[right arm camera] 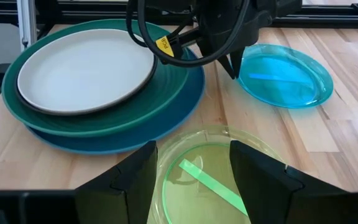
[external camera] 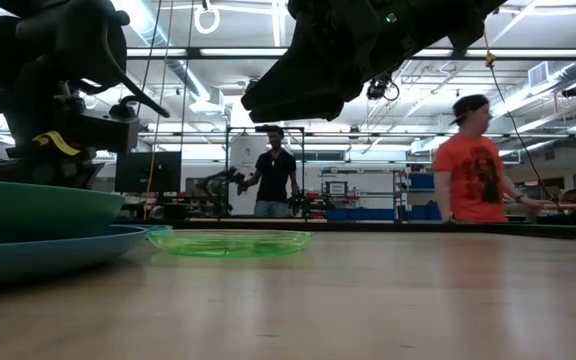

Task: Stack plastic plates
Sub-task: Stack the left transparent blue plate on the white plate

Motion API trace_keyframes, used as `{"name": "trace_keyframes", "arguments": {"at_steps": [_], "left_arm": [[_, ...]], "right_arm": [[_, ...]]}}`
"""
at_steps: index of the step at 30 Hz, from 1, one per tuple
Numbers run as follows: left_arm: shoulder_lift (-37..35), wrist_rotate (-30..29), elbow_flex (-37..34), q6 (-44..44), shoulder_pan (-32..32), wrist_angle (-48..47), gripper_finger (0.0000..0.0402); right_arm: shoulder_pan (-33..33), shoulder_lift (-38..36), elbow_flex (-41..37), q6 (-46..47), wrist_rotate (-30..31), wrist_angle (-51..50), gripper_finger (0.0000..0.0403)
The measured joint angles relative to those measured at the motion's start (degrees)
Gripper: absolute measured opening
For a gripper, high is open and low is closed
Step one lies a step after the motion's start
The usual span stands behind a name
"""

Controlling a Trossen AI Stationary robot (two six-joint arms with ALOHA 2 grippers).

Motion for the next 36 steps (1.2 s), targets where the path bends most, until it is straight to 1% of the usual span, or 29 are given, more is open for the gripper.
{"name": "trace_keyframes", "arguments": {"at_steps": [2, 6, 13, 19, 23, 27, 36], "left_arm": [[-0.01, 0.0, 0.0, -0.06, -0.15, 0.0, 0.0008], [-0.01, 0.0, 1.51, -0.22, -0.2, -2.22, 0.0007], [-0.02, -0.87, 8.0, -0.64, -0.2, -10.07, 0.0004], [-0.02, -2.17, 14.39, -1.17, -2.14, -15.48, 0.0002], [-0.02, -3.41, 19.17, -4.0, -4.78, -20.16, 0.0001], [-0.02, -4.02, 22.91, -7.55, -8.28, -22.94, 0.0001], [-0.02, -5.81, 27.95, -17.17, -17.82, -25.02, 0.0001]], "right_arm": [[0.0, 0.0, 0.0, 0.01, -0.01, 0.0, 0.0212], [0.0, 0.0, 0.0, 0.0, -0.01, 0.0, 0.0212], [0.0, 0.0, 0.0, 0.0, -0.01, -0.02, 0.0212], [0.0, 0.0, 0.0, 0.01, -0.01, -0.13, 0.0212], [0.0, 0.0, 0.0, -0.01, -0.01, -0.13, 0.0212], [0.0, 0.0, 0.02, -0.03, -0.01, -0.13, 0.0212], [0.0, 0.0, 0.02, -0.03, -0.01, -0.13, 0.0212]]}}
